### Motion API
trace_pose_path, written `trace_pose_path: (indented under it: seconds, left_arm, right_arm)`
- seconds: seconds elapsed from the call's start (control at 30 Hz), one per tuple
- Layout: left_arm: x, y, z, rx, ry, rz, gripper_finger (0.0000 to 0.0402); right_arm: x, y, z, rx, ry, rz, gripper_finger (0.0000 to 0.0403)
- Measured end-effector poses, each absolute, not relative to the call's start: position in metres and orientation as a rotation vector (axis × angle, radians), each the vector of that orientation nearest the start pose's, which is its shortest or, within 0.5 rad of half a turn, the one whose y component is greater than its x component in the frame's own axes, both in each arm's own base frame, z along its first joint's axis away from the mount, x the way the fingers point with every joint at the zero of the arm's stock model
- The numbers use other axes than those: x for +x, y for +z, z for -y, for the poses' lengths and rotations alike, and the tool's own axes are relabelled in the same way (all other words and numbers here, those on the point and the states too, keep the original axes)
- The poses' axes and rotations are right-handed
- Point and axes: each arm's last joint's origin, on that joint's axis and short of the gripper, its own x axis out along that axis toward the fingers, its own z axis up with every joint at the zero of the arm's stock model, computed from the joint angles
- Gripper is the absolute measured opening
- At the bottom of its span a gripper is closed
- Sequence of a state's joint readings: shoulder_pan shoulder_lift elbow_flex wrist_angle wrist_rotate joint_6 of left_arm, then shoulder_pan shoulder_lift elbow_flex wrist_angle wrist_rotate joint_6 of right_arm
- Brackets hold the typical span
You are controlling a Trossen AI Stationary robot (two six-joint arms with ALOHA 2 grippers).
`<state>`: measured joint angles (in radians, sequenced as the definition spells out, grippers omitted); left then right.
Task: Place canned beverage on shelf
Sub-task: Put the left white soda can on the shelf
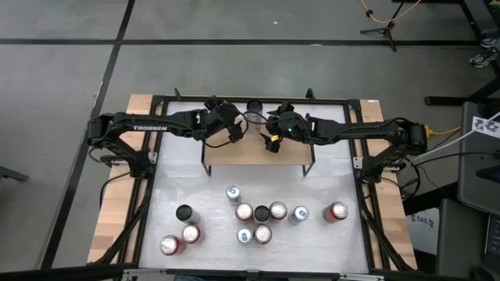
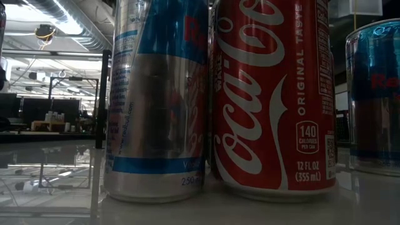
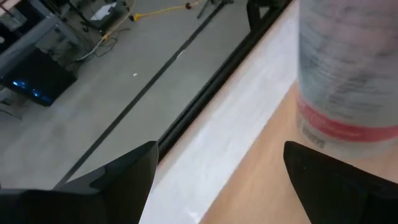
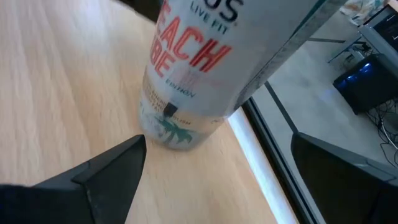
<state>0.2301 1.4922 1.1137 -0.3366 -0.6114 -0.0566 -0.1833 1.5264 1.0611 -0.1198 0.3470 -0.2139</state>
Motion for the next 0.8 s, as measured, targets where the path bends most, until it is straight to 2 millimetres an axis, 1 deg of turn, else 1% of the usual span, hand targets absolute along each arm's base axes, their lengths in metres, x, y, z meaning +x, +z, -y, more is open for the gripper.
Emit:
trace_pose_path:
  seconds: [0.13,0.2,0.4,0.57,0.8]
  left_arm:
    - [0.298,0.285,-0.074,0.078,0.768,-0.675,0.0341]
    - [0.293,0.293,-0.064,0.061,0.719,-0.661,0.0341]
    - [0.284,0.308,-0.026,0.003,0.51,-0.612,0.0341]
    - [0.28,0.314,0.006,-0.002,0.388,-0.586,0.0341]
    - [0.277,0.314,0.044,-0.054,0.217,-0.586,0.0341]
  right_arm:
    - [0.321,0.263,0.068,-0.254,-0.443,-0.654,0.0392]
    - [0.317,0.269,0.064,-0.257,-0.436,-0.647,0.0392]
    - [0.305,0.28,0.049,-0.265,-0.378,-0.664,0.0392]
    - [0.3,0.285,0.033,-0.28,-0.327,-0.663,0.0392]
    - [0.299,0.286,0.012,-0.304,-0.258,-0.661,0.0392]
